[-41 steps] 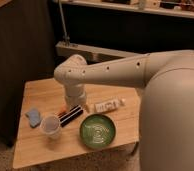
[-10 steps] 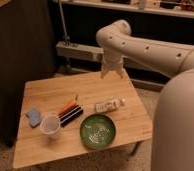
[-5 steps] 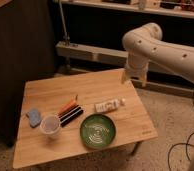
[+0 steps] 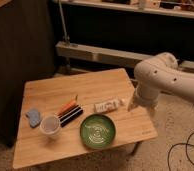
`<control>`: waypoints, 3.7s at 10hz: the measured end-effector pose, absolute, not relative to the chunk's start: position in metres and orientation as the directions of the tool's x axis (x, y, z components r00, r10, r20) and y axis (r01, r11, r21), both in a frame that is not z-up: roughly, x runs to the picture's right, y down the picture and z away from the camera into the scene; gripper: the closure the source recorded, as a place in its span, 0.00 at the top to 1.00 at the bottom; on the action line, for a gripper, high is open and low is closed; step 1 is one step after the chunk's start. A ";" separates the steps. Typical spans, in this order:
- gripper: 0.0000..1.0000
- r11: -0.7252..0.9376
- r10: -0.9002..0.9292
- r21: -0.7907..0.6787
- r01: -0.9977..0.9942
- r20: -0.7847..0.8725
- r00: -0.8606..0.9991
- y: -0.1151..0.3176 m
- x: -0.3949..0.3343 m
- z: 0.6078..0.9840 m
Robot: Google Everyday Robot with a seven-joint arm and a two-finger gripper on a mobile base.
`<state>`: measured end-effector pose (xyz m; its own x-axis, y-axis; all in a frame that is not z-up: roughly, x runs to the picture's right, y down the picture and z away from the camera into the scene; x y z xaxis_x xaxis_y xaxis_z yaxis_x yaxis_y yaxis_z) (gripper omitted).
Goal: Move the arm in a circular motion
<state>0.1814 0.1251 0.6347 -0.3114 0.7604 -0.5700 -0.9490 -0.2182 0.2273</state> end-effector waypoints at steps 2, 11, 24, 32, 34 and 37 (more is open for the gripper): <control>0.65 -0.187 0.750 0.189 -0.964 -0.606 -0.264 0.139 0.150 0.639; 0.65 0.019 0.770 -0.083 -0.996 -0.635 0.068 0.080 -0.066 0.722; 0.65 -0.183 0.840 0.204 -0.962 -0.475 -0.261 -0.006 0.135 0.733; 0.65 -0.234 0.814 0.107 -0.966 -0.523 -0.255 0.122 0.206 0.666; 0.65 -0.196 0.801 0.037 -0.980 -0.570 -0.182 0.137 0.174 0.669; 0.65 -0.133 0.779 -0.089 -0.987 -0.626 -0.048 0.140 0.091 0.684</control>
<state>0.0905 0.1404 0.6841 -0.0483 0.7786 -0.6257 -0.9872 -0.1325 -0.0887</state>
